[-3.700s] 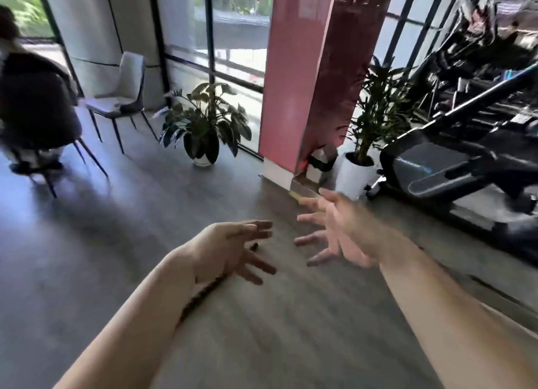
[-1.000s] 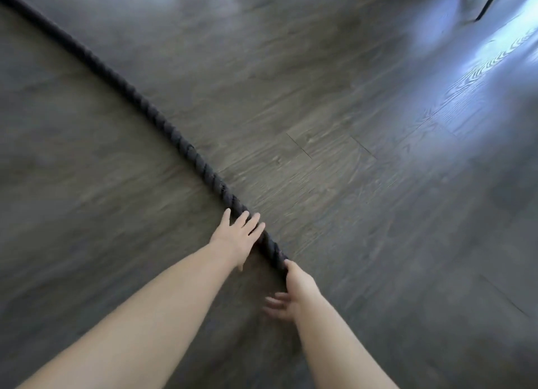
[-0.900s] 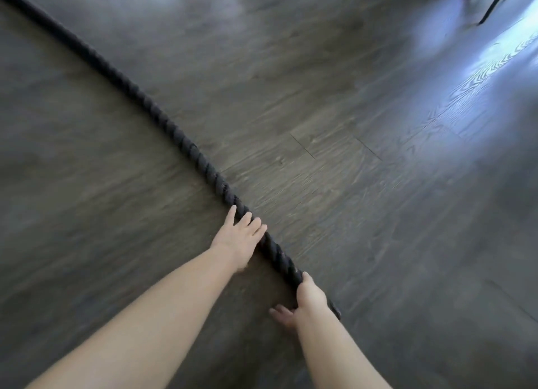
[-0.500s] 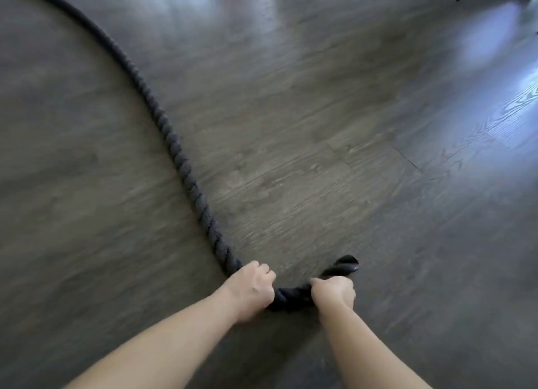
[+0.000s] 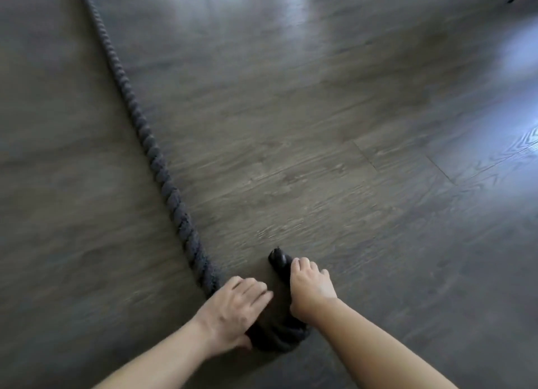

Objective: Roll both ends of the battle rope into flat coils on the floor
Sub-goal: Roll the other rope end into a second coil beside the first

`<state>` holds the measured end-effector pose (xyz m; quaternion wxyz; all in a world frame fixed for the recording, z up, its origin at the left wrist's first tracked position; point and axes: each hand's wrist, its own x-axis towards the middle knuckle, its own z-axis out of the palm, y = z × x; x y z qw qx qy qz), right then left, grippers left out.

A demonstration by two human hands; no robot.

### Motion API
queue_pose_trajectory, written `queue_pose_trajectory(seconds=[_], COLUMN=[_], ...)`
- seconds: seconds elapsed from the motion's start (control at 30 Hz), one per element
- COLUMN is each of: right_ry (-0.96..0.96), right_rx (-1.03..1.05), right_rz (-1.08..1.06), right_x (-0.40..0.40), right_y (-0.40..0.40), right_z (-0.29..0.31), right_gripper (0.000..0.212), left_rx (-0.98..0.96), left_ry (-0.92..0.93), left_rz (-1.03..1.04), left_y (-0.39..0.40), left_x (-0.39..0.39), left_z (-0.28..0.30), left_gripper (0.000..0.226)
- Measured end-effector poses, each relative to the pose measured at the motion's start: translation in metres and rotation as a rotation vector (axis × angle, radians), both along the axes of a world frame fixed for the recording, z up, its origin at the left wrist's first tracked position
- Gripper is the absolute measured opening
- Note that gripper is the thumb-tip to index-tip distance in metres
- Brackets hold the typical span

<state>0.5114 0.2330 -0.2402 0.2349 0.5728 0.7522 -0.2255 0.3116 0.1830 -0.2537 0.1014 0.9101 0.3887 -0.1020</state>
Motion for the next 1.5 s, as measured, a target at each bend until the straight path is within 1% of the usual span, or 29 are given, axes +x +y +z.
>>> queue_pose_trajectory(seconds=[0.07, 0.1, 0.13, 0.17, 0.2, 0.3, 0.4, 0.47, 0.53, 0.57, 0.6, 0.63, 0.67, 0.7, 0.73, 0.77, 0.8, 0.83, 0.87, 0.93, 0.97, 1.03, 1.1, 1.2, 1.3, 1.37, 1.43, 1.47, 1.5], right_ry=[-0.015, -0.016, -0.013, -0.011, -0.009, 0.019, 0.081, 0.12, 0.184, 0.197, 0.186, 0.182, 0.186, 0.198, 0.228, 0.251, 0.252, 0.251, 0.249, 0.232, 0.23, 0.218, 0.202, 0.192, 0.174, 0.157, 0.153, 0.153, 0.15], right_rx=[0.017, 0.033, 0.059, 0.083, 0.099, 0.14, 0.157, 0.135, 0.071, 0.051, 0.051, 0.058, 0.051, -0.003, -0.082, -0.161, -0.219, -0.256, -0.279, -0.283, -0.297, -0.329, -0.326, -0.257, -0.15, -0.082, -0.036, -0.025, -0.024], right_rz=[0.153, 0.221, 0.294, 0.366, 0.432, 0.529, 0.534, 0.443, 0.228, 0.085, -0.099, -0.372, -0.711, -1.039, -1.282, -1.415, -1.477, -1.501, -1.521, -1.559, -1.57, -1.572, -1.546, -1.513, -1.375, -1.282, -1.193, -1.149, -1.107], right_x=[-0.009, -0.014, -0.02, -0.025, -0.029, -0.037, -0.042, -0.045, -0.05, -0.056, -0.063, -0.069, -0.075, -0.081, -0.086, -0.089, -0.091, -0.092, -0.093, -0.097, -0.098, -0.099, -0.1, -0.102, -0.108, -0.112, -0.116, -0.117, -0.118], right_y=[0.003, 0.005, 0.007, 0.009, 0.011, 0.016, 0.015, 0.009, 0.0, -0.005, -0.012, -0.017, -0.019, -0.018, -0.014, -0.011, -0.006, -0.001, 0.003, 0.011, 0.014, 0.017, 0.019, 0.023, 0.028, 0.033, 0.042, 0.047, 0.053], right_z=[0.0, 0.001, 0.0, 0.0, 0.0, -0.001, -0.003, -0.005, -0.005, -0.005, -0.005, -0.005, -0.001, 0.004, 0.009, 0.012, 0.013, 0.014, 0.013, 0.011, 0.011, 0.007, 0.004, -0.001, -0.006, -0.01, -0.01, -0.01, -0.01], right_gripper=[0.077, 0.076, 0.076, 0.077, 0.078, 0.072, 0.06, 0.058, 0.071, 0.078, 0.082, 0.085, 0.087, 0.09, 0.097, 0.107, 0.115, 0.122, 0.129, 0.143, 0.149, 0.159, 0.164, 0.159, 0.152, 0.149, 0.145, 0.143, 0.143], left_rx=[-0.065, -0.1, -0.124, -0.159, -0.184, -0.19, -0.198, -0.171, -0.179, -0.207, -0.224, -0.206, -0.183, -0.164, -0.1, -0.069, -0.11, -0.181, -0.204, -0.225, -0.241, -0.293, -0.321, -0.341, -0.326, -0.301, -0.206, -0.133, -0.12], left_ry=[0.138, 0.204, 0.262, 0.292, 0.282, 0.165, 0.078, 0.056, 0.093, 0.115, 0.1, 0.075, 0.05, 0.019, -0.004, -0.028, -0.049, -0.078, -0.076, -0.073, -0.061, -0.013, 0.015, 0.028, 0.104, 0.117, 0.161, 0.175, 0.237], left_rz=[0.189, 0.215, 0.197, 0.184, 0.196, 0.282, 0.354, 0.39, 0.431, 0.442, 0.471, 0.5, 0.535, 0.565, 0.578, 0.594, 0.627, 0.685, 0.722, 0.684, 0.643, 0.569, 0.504, 0.364, 0.169, 0.047, -0.034, -0.069, -0.065], left_y=[0.014, 0.019, 0.024, 0.027, 0.028, 0.023, 0.014, 0.008, 0.003, 0.003, 0.0, 0.001, 0.004, 0.008, 0.009, 0.01, 0.01, 0.01, 0.008, 0.005, 0.005, 0.007, 0.011, 0.016, 0.03, 0.045, 0.066, 0.078, 0.089], left_x=[-0.004, -0.004, -0.002, 0.002, 0.005, 0.006, 0.002, 0.002, 0.001, 0.001, 0.002, 0.004, 0.006, 0.01, 0.014, 0.017, 0.02, 0.023, 0.023, 0.015, 0.011, -0.001, -0.01, -0.025, -0.048, -0.068, -0.089, -0.098, -0.106], left_z=[0.009, 0.013, 0.017, 0.018, 0.019, 0.019, 0.016, 0.013, 0.007, 0.005, 0.003, 0.0, -0.003, 0.001, 0.008, 0.013, 0.02, 0.026, 0.026, 0.024, 0.027, 0.032, 0.033, 0.031, 0.032, 0.03, 0.022, 0.023, 0.026], left_gripper=[0.149, 0.16, 0.165, 0.164, 0.163, 0.152, 0.14, 0.135, 0.134, 0.133, 0.131, 0.127, 0.12, 0.105, 0.082, 0.061, 0.053, 0.058, 0.067, 0.091, 0.098, 0.103, 0.097, 0.088, 0.081, 0.08, 0.086, 0.097, 0.11])
